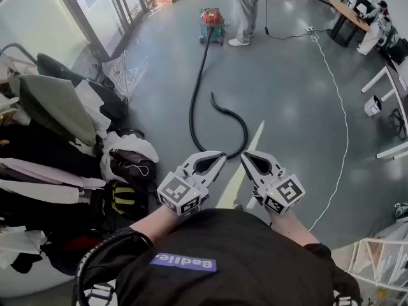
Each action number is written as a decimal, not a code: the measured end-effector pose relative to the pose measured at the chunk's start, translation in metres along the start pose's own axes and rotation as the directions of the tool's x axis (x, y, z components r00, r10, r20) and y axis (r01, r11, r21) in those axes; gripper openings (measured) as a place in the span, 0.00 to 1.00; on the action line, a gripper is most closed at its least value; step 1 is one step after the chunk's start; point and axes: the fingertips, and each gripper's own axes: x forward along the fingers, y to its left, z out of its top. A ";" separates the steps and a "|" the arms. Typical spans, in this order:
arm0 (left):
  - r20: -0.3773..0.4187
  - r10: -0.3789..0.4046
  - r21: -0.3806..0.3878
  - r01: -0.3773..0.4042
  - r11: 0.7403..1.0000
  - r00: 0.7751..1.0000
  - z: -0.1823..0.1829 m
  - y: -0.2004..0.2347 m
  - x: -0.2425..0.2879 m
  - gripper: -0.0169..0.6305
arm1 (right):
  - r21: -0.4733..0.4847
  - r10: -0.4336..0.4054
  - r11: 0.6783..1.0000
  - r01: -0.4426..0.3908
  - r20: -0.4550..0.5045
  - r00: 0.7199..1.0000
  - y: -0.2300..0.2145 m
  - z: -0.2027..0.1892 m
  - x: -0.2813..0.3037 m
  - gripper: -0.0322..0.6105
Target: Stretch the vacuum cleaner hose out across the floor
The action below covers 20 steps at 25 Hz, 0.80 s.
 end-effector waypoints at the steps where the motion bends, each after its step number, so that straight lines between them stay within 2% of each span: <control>1: 0.001 0.000 0.001 0.000 1.000 1.000 0.000 0.000 0.001 0.04 | 0.001 -0.002 1.000 0.002 0.000 1.000 -0.001 0.000 0.000 0.05; 12: -0.011 -0.005 0.001 0.005 1.000 1.000 -0.003 -0.006 0.023 0.04 | 0.024 -0.014 1.000 0.014 0.011 1.000 -0.018 -0.003 -0.012 0.05; 20: -0.026 0.002 0.025 -0.001 1.000 1.000 0.002 -0.018 0.063 0.04 | 0.060 -0.012 0.998 0.008 0.070 0.997 -0.054 0.008 -0.044 0.05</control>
